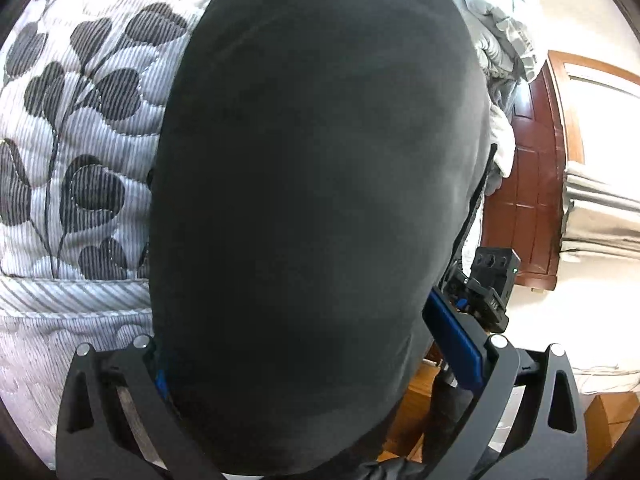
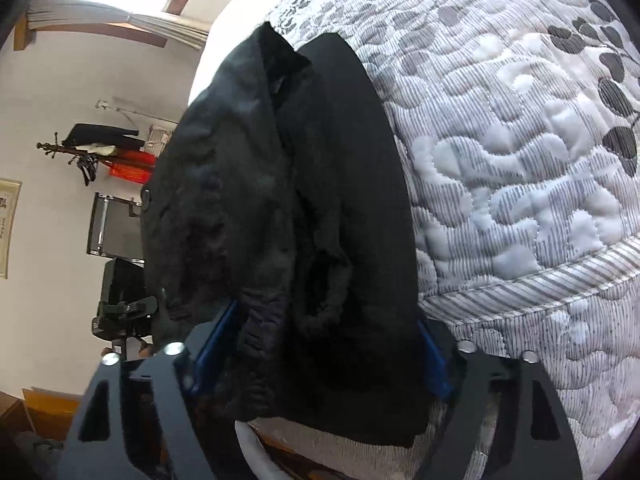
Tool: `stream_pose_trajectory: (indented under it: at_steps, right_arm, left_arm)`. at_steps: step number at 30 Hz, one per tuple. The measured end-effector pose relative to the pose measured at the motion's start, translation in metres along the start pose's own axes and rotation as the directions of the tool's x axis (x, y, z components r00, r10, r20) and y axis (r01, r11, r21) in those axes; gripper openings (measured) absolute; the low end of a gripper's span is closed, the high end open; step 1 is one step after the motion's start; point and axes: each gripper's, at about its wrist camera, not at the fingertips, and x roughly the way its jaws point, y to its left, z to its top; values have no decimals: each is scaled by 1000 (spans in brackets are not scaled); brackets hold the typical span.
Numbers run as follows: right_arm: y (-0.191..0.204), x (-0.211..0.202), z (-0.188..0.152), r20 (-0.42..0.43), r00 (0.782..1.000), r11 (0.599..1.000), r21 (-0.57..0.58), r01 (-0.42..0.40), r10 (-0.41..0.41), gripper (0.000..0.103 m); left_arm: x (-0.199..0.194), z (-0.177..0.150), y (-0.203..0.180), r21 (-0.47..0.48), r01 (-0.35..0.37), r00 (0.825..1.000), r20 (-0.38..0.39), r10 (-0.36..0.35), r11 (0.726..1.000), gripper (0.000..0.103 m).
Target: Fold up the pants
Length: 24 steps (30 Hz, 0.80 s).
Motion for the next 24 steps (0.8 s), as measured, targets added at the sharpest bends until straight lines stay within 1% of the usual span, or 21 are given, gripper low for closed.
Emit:
stream_pose_trajectory:
  at_steps: [2, 3, 4, 5, 6, 7, 9, 10, 12, 14, 17, 18, 23, 24]
  right_arm:
    - [-5, -5, 1, 12, 1000, 1000, -3, -13, 13, 58]
    - [-4, -7, 0, 24, 1000, 1000, -10, -13, 13, 55]
    - [-1, -9, 0, 35, 999, 1000, -25, -5, 6, 49]
    - [1, -12, -1, 41, 999, 999, -35, 1, 0, 45]
    - [5, -15, -3, 51, 999, 999, -46, 7, -5, 43]
    - [10, -17, -4, 59, 998, 998, -55, 11, -8, 40]
    - [18, -21, -6, 71, 997, 996, -79, 28, -22, 38]
    - [25, -23, -7, 77, 997, 995, -96, 40, -32, 37]
    - [37, -27, -9, 89, 994, 989, -131, 69, -58, 36]
    - [52, -32, -10, 109, 991, 981, -166, 97, -80, 35]
    - [71, -39, -12, 131, 986, 970, -207, 128, -102, 34]
    - [74, -41, -11, 136, 985, 968, -212, 132, -105, 34]
    - [103, -46, -4, 169, 978, 949, -268, 164, -122, 34]
    - [103, -48, -6, 172, 978, 946, -278, 166, -121, 34]
  left_arm:
    - [2, -3, -9, 24, -48, 999, 22, 47, 999, 96]
    - [3, -2, -14, 31, -69, 997, 35, 68, 997, 93]
    - [2, -3, -21, 44, -98, 994, 55, 96, 994, 90]
    - [1, -5, -27, 57, -124, 990, 72, 120, 991, 82]
    - [0, -6, -31, 66, -133, 988, 81, 128, 989, 74]
    - [-2, -7, -35, 74, -139, 987, 92, 132, 988, 69]
    - [-5, -8, -42, 93, -154, 984, 104, 145, 984, 54]
    - [-6, -8, -44, 100, -159, 983, 111, 148, 982, 51]
    - [-11, -8, -46, 108, -164, 981, 126, 151, 980, 42]
    - [-21, -6, -42, 114, -168, 977, 150, 150, 979, 36]
    - [-29, -8, -48, 134, -186, 967, 198, 157, 973, 31]
    - [-39, -14, -40, 140, -187, 965, 209, 156, 972, 30]
    - [-54, -9, -53, 150, -187, 952, 270, 142, 971, 29]
    - [-59, -7, -54, 155, -188, 949, 282, 139, 970, 29]
